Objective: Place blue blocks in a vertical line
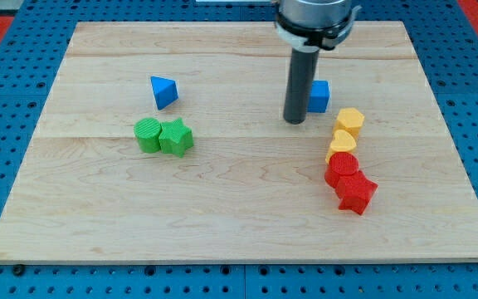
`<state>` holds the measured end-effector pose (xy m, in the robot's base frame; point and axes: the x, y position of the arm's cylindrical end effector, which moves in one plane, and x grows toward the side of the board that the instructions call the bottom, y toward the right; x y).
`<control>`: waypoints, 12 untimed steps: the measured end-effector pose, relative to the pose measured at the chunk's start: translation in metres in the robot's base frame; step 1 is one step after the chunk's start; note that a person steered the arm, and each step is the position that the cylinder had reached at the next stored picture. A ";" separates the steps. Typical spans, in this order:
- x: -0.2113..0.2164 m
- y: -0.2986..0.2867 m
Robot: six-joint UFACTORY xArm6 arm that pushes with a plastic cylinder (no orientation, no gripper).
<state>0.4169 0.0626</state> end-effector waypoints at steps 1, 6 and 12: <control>-0.003 -0.044; -0.056 0.022; -0.039 -0.015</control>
<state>0.3774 0.0479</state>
